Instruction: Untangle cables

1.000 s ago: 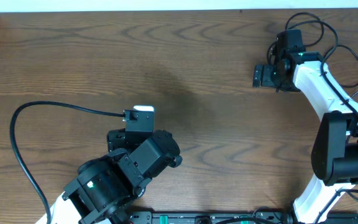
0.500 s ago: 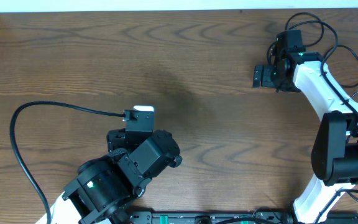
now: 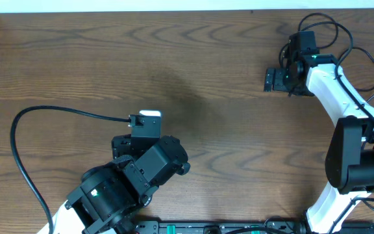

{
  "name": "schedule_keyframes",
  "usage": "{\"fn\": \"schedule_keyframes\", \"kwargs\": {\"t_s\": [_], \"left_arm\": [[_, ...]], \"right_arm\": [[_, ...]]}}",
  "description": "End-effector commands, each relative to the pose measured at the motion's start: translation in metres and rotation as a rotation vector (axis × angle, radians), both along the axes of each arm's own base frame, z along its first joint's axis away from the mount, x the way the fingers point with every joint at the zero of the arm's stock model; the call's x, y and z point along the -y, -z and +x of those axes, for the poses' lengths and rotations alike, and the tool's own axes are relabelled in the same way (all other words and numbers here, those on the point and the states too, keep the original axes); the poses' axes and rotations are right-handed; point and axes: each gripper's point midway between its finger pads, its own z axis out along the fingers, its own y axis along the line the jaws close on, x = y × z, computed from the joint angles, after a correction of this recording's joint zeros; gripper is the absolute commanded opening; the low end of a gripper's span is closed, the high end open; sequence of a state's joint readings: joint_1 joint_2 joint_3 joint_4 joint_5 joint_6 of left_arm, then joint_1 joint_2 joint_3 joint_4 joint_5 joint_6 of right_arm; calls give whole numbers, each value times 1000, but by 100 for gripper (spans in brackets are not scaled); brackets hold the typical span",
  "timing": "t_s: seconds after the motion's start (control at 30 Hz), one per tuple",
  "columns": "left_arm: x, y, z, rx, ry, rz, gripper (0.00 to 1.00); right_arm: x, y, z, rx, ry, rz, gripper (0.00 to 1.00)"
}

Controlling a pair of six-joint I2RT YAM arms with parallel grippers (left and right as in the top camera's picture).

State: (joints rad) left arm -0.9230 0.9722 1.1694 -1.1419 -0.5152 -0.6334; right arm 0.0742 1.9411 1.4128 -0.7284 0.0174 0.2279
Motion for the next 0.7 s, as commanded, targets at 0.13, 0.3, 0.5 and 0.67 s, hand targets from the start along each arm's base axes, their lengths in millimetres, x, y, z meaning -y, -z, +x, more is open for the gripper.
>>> {"fn": "schedule_keyframes", "kwargs": {"t_s": [0.13,0.3,0.5,0.67], "left_arm": [[-2,-11,2,29,-26,-28,91],[-2,-11,2,29,-26,-28,91],[-4,-11,-1,24,-20,-29,91],[-12,-4,-4,13,-35,-22,91]], "right_arm": [[0,-2,3,7,11,5,99],[0,-2,3,7,11,5,99],[0,-2,3,7,11,5,99],[0,-2,3,7,11,5,99]]}}
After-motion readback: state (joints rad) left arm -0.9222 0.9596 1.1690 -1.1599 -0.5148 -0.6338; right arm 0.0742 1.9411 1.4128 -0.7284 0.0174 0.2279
